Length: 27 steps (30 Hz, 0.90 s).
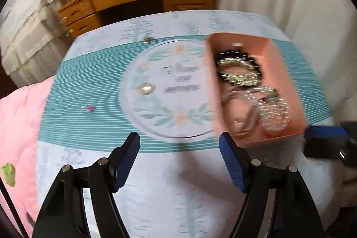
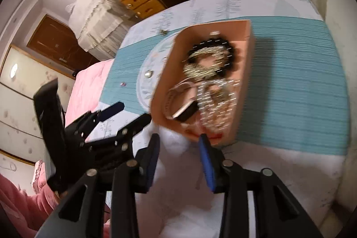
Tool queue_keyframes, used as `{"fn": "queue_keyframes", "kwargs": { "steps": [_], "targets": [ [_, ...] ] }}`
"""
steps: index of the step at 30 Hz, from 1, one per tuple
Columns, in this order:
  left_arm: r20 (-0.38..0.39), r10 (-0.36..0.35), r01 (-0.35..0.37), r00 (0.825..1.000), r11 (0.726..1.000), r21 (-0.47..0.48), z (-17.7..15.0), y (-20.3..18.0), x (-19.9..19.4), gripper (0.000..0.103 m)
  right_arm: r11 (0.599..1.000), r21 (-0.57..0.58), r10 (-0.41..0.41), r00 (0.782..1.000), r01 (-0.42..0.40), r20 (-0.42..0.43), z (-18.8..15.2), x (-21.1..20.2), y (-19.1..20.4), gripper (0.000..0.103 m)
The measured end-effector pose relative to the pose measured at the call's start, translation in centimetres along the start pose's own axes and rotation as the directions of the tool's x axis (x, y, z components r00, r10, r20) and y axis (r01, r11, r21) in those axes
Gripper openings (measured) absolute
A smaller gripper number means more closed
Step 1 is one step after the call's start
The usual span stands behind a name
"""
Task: Organize jewelry
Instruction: 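Grasp the pink-stone ring with the left tool while the right tool grasps the pearl earring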
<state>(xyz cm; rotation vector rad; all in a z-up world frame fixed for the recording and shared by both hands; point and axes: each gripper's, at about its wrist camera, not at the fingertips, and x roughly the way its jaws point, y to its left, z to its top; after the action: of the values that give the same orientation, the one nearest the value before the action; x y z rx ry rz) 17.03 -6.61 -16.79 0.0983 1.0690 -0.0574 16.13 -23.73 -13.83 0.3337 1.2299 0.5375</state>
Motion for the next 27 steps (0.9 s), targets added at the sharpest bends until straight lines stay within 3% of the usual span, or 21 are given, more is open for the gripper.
{"fn": "queue_keyframes", "kwargs": {
  "steps": [6,10,14,17,21,27],
  "targets": [
    [0.009,0.022,-0.022,1.0,1.0,-0.018,-0.3,4.5,0.6,0.072,0.995,-0.051,0.085,0.991,-0.08,0.104,-1.5,2.3,4.8,0.037],
    [0.011,0.035,-0.035,0.999,0.998,-0.048,-0.1,7.1,1.6,0.072,0.995,-0.095,-0.007,0.99,0.02,0.139,-1.6,4.8,7.5,0.037],
    [0.035,0.035,-0.032,0.999,0.996,-0.089,0.3,10.1,2.3,0.072,0.97,-0.174,-0.144,0.979,0.168,0.147,-1.2,8.4,10.4,0.038],
    [0.057,0.048,-0.043,0.997,0.996,-0.084,0.8,11.8,3.0,0.071,0.947,-0.182,-0.23,0.956,0.263,0.182,-0.6,10.9,11.9,0.038],
    [0.083,0.021,-0.012,0.996,0.995,-0.103,1.5,14.5,4.1,0.071,0.928,-0.176,-0.285,0.93,0.328,0.231,0.2,13.0,13.0,0.038],
    [0.1,-0.061,0.074,0.993,0.989,-0.127,2.4,17.1,5.8,0.07,0.874,-0.124,-0.417,0.856,0.47,0.304,2.4,15.4,13.3,0.038]
  ]
}}
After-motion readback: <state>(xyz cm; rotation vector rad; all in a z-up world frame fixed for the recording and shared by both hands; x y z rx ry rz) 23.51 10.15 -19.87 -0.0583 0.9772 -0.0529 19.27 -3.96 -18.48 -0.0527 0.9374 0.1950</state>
